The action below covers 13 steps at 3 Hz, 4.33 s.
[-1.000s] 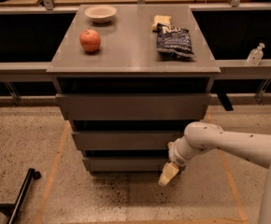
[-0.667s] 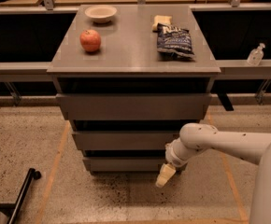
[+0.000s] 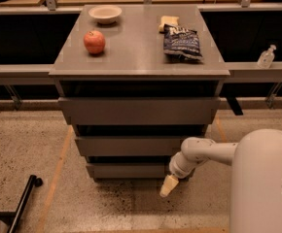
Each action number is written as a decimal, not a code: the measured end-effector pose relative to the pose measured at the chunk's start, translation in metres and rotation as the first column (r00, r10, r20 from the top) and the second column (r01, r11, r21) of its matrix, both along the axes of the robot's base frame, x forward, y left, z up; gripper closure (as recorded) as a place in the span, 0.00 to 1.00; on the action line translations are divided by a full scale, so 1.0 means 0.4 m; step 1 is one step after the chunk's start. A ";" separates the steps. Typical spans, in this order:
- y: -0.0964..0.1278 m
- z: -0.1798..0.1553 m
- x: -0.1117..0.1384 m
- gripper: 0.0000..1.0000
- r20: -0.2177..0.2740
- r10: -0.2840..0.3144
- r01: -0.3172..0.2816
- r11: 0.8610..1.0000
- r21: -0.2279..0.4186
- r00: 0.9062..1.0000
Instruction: Open bottom drawer
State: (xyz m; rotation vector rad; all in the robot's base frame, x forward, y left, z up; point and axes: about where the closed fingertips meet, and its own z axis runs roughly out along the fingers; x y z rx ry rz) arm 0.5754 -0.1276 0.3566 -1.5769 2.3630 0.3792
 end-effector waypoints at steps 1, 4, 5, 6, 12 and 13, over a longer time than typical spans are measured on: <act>0.001 -0.005 0.004 0.00 0.000 -0.002 0.002 1.000 0.002 1.000; -0.015 -0.112 0.056 0.00 0.032 -0.025 0.024 0.999 0.028 0.999; -0.016 -0.166 0.092 0.00 0.030 -0.027 0.025 0.998 0.053 0.999; -0.017 -0.227 0.131 0.00 0.013 -0.034 0.033 0.997 0.075 0.999; -0.023 -0.416 0.230 0.49 -0.025 -0.174 0.175 0.958 0.228 0.984; -0.023 -0.415 0.230 0.72 -0.025 -0.174 0.175 0.958 0.228 0.984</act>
Offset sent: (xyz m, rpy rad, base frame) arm -0.0038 -0.0120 -0.0120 -0.0493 -0.0097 -0.0590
